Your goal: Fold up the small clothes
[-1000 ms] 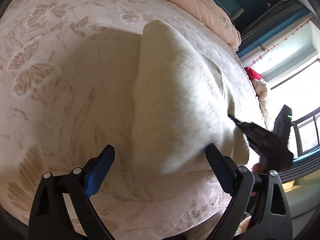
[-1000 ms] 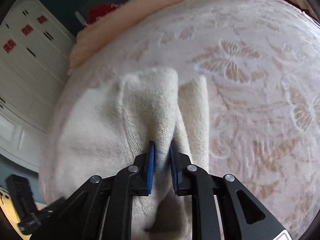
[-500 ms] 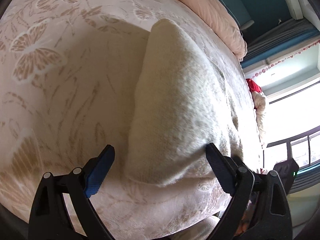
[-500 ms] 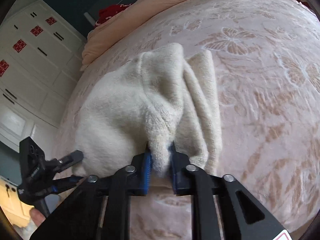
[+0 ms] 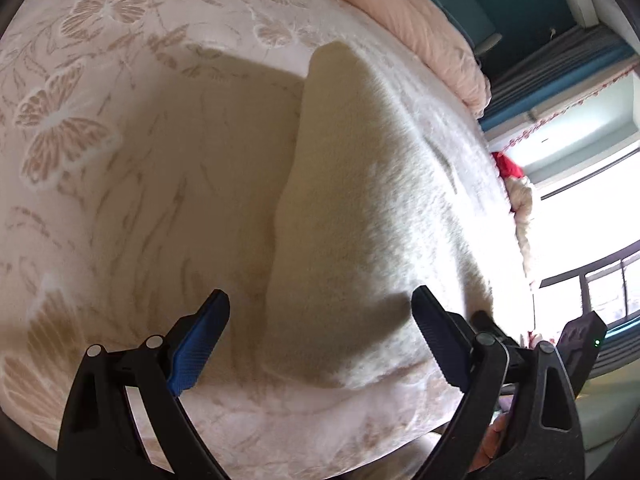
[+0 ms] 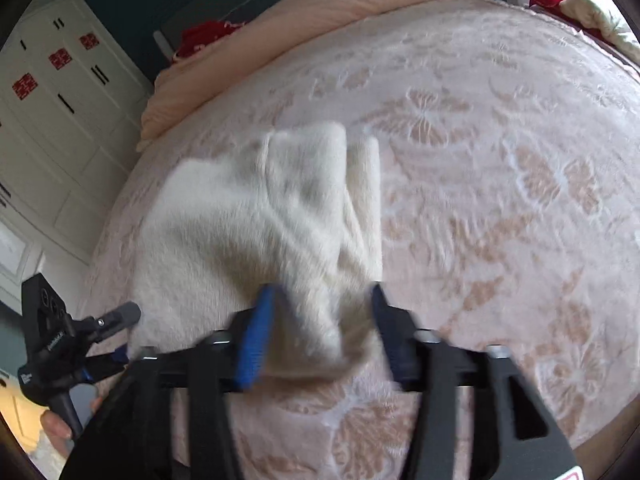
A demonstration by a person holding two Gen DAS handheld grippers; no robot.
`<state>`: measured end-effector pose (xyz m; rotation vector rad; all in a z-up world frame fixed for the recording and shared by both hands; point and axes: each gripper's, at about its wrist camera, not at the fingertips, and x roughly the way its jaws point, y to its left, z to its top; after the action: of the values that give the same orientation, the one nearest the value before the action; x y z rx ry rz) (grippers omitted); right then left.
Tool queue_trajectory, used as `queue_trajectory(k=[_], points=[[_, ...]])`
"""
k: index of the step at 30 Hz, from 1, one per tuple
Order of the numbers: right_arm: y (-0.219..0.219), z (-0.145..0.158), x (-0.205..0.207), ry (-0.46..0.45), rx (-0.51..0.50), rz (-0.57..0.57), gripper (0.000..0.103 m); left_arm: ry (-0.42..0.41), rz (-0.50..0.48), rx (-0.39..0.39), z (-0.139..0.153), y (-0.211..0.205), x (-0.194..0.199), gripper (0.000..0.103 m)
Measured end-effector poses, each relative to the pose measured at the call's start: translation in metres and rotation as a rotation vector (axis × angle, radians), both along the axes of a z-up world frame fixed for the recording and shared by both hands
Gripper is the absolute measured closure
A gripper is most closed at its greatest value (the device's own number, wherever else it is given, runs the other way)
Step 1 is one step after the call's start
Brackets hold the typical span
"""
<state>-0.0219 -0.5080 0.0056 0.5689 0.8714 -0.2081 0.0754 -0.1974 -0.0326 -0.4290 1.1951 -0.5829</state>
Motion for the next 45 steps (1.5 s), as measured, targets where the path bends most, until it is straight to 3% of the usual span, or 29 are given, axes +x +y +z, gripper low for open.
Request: queue_trajectory(k=[1, 4, 8, 9, 12, 14, 15, 16, 19, 23, 29, 34, 37, 40, 45], points=[[-0.003, 0.001, 0.004, 0.001, -0.012, -0.003, 0.027, -0.001, -0.002, -0.004, 0.001, -0.002, 0.003, 0.013], [-0.014, -0.013, 0.02, 0.063, -0.01, -0.006, 0.023, 0.017, -0.017, 0.001, -0.005, -0.016, 0.016, 0.011], [-0.023, -0.056, 0.034, 0.08, 0.213, 0.005, 0.015, 0.087, -0.045, 0.023, -0.03, -0.036, 0.035, 0.007], [-0.027, -0.066, 0.036, 0.064, 0.277, -0.009, 0.006, 0.088, -0.04, 0.024, -0.032, -0.039, 0.037, 0.005], [-0.026, -0.068, 0.045, 0.047, 0.31, -0.018, 0.005, 0.049, -0.089, 0.059, -0.03, -0.056, 0.043, 0.005], [-0.023, -0.064, 0.053, 0.051, 0.346, -0.007, 0.027, 0.059, -0.141, 0.069, -0.029, -0.066, 0.045, 0.011], [-0.021, -0.06, 0.054, 0.057, 0.347, -0.008, 0.045, 0.076, -0.139, 0.088, -0.026, -0.069, 0.047, 0.022], [-0.02, -0.054, 0.053, 0.051, 0.344, -0.012, 0.056, 0.087, -0.135, 0.092, -0.021, -0.069, 0.048, 0.036], [-0.01, -0.023, 0.037, 0.003, 0.337, -0.004, 0.064, 0.087, -0.155, 0.052, 0.0, -0.06, 0.045, 0.062], [0.025, 0.021, -0.008, -0.011, 0.292, 0.026, 0.065, 0.084, -0.211, 0.008, 0.039, -0.031, 0.015, 0.064], [0.094, 0.053, -0.103, 0.055, 0.27, 0.089, 0.064, 0.121, -0.317, 0.042, 0.061, 0.022, -0.067, 0.064], [0.14, 0.09, -0.149, 0.041, 0.218, 0.131, 0.064, 0.057, -0.42, 0.067, 0.088, 0.058, -0.131, 0.064], [0.155, 0.131, -0.164, -0.03, 0.148, 0.143, 0.064, -0.007, -0.451, 0.023, 0.119, 0.072, -0.151, 0.064], [0.163, 0.185, -0.176, -0.166, 0.076, 0.139, 0.064, -0.102, -0.446, -0.063, 0.161, 0.087, -0.155, 0.064], [0.18, 0.275, -0.173, -0.443, -0.059, 0.172, 0.064, -0.379, -0.394, -0.207, 0.252, 0.111, -0.146, 0.064]])
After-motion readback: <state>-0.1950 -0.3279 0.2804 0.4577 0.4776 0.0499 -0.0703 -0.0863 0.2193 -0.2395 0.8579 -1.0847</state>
